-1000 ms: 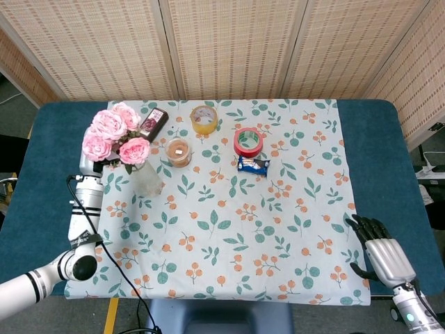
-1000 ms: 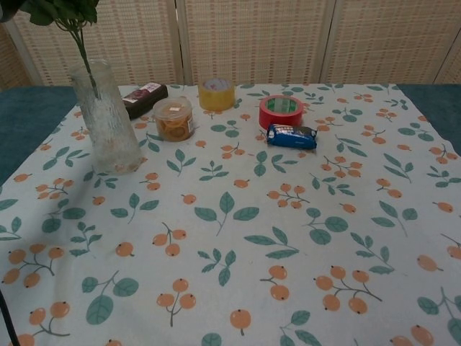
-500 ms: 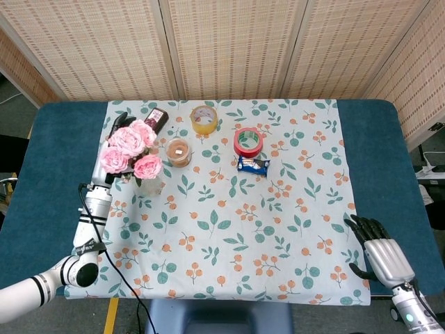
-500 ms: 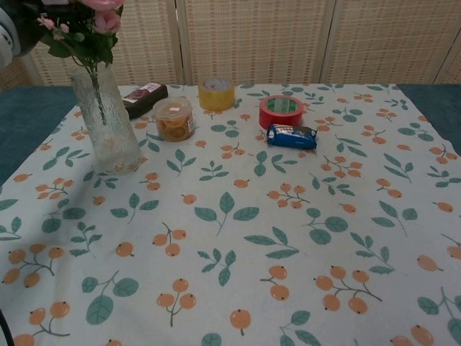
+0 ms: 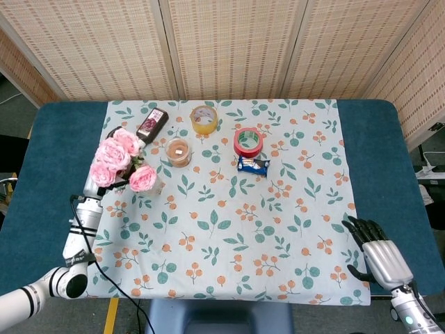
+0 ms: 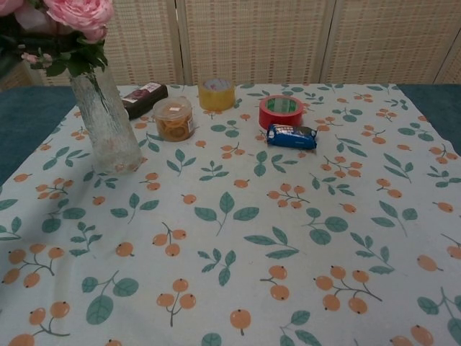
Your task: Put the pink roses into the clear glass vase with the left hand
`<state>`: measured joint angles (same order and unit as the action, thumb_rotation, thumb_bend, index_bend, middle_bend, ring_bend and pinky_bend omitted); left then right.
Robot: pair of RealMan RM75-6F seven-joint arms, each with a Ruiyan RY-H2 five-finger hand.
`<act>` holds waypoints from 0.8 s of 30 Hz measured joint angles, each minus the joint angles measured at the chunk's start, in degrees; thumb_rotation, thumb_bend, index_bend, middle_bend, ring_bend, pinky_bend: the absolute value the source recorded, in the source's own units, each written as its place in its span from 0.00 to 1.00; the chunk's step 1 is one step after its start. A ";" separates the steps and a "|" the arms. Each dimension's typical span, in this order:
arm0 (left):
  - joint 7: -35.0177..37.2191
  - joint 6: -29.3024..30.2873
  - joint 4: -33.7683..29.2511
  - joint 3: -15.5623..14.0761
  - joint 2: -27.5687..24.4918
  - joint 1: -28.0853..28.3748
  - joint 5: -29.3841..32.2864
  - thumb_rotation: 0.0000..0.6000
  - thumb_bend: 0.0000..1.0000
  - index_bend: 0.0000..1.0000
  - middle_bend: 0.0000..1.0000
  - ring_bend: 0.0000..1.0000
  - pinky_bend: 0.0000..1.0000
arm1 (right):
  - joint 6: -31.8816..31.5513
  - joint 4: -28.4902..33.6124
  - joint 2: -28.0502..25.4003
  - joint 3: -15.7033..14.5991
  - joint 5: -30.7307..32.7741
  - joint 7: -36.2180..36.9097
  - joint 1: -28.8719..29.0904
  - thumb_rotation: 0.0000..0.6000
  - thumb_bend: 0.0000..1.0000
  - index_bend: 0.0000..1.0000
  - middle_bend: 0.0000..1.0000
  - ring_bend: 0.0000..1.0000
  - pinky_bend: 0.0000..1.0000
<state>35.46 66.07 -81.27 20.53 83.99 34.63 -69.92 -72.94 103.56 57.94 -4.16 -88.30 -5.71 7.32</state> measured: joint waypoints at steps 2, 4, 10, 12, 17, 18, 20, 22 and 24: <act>-0.04 -0.24 -0.41 -1.15 -0.45 -0.62 -0.60 1.00 0.40 0.00 0.00 0.00 0.13 | 0.18 0.04 0.08 -0.11 -0.10 -0.07 0.04 1.00 0.18 0.00 0.00 0.00 0.00; -0.18 -0.51 -0.69 -2.28 -0.76 -1.32 -1.30 1.00 0.40 0.00 0.00 0.00 0.13 | 0.33 0.10 0.12 -0.20 -0.23 -0.19 0.09 1.00 0.18 0.00 0.00 0.00 0.00; -1.12 -1.03 -0.72 -3.85 -1.16 -2.17 -2.37 1.00 0.39 0.00 0.00 0.00 0.12 | 0.05 0.18 0.03 -0.32 -0.58 -0.07 -0.03 1.00 0.18 0.00 0.00 0.00 0.00; -1.45 -1.43 -0.95 -4.23 -1.59 -2.34 -2.54 1.00 0.39 0.00 0.00 0.00 0.12 | 0.04 0.18 -0.04 -0.36 -0.70 0.03 -0.02 1.00 0.18 0.00 0.00 0.00 0.00; -2.39 -0.37 -1.98 -5.46 -2.64 -3.80 -3.62 1.00 0.38 0.00 0.00 0.00 0.11 | -0.11 0.11 -0.11 -0.35 -0.92 0.28 -0.03 1.00 0.18 0.00 0.00 0.00 0.00; -2.46 0.00 -2.14 -5.75 -2.82 -4.30 -3.74 1.00 0.38 0.00 0.00 0.00 0.11 | 0.02 0.11 -0.09 -0.38 -0.92 0.27 0.01 1.00 0.18 0.00 0.00 0.00 0.00; -2.20 0.23 -2.30 -5.97 -3.09 -4.90 -3.74 1.00 0.37 0.00 0.00 0.00 0.11 | 0.28 0.12 -0.06 -0.46 -0.96 0.23 0.09 1.00 0.18 0.00 0.00 0.00 0.00; -1.36 0.59 -2.51 -5.98 -3.38 -5.40 -3.70 1.00 0.37 0.00 0.00 0.00 0.11 | 0.43 0.18 -0.04 -0.59 -1.12 0.13 0.15 1.00 0.18 0.00 0.00 0.00 0.00; -0.43 1.42 -2.84 -5.92 -3.71 -6.09 -3.84 1.00 0.37 0.00 0.00 0.00 0.11 | 0.39 0.26 -0.01 -0.66 -1.28 -0.02 0.13 1.00 0.18 0.00 0.00 0.00 0.00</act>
<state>35.04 67.49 -84.11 14.62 80.28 28.54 -73.76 -72.55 103.82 57.93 -4.83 -89.58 -5.73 7.46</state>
